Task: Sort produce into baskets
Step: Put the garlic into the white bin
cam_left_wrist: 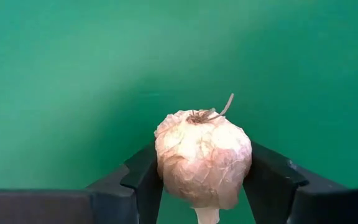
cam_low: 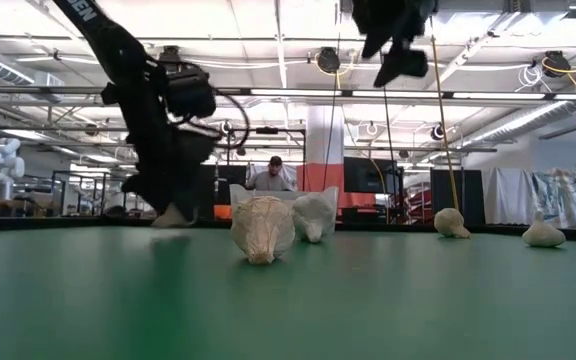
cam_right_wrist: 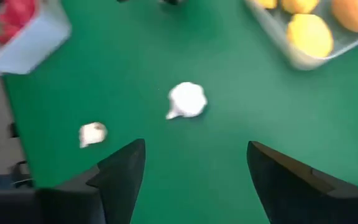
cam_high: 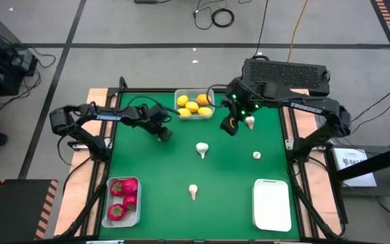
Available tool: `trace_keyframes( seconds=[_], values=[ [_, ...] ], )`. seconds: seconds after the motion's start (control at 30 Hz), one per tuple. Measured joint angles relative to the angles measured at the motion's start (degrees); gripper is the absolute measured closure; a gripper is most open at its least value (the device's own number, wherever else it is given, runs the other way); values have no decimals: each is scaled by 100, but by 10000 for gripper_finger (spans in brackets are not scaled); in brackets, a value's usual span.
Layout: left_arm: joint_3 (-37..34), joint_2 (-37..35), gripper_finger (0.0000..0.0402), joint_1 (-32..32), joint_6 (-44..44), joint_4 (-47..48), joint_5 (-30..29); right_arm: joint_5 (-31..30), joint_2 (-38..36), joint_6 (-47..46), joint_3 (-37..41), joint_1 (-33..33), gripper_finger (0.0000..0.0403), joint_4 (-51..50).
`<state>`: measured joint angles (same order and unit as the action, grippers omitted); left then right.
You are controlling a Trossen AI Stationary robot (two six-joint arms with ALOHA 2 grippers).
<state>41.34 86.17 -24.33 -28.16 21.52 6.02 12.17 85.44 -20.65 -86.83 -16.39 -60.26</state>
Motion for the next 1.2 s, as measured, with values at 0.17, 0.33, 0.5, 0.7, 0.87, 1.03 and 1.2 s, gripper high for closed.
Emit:
trace_keyframes(
  seconds=[0.17,0.33,0.5,0.7,0.87,1.03,1.2],
  values=[
    [205,0,212,820,-346,-565,497,-54,-500,-528,-2,591,147,-336],
    [622,-2,212,1906,-955,-1250,46,-706,-1024,-1309,74,1501,156,-846],
    [951,42,212,2932,-1792,-2145,-840,-1262,-1524,-2564,534,2817,161,-946],
    [1590,577,212,4091,-2444,-2490,-1811,-2020,-1722,-4474,1359,4620,161,-612],
    [2535,1506,212,4734,-2696,-2425,-2118,-2314,-1545,-6141,1875,5883,161,-72],
    [3830,2604,212,4900,-2532,-2447,-1989,-2562,-1233,-7594,1944,6803,161,17],
    [5254,3624,212,4845,-1876,-2451,-1692,-2613,-1023,-8522,1932,7447,161,-32]
  ],
)
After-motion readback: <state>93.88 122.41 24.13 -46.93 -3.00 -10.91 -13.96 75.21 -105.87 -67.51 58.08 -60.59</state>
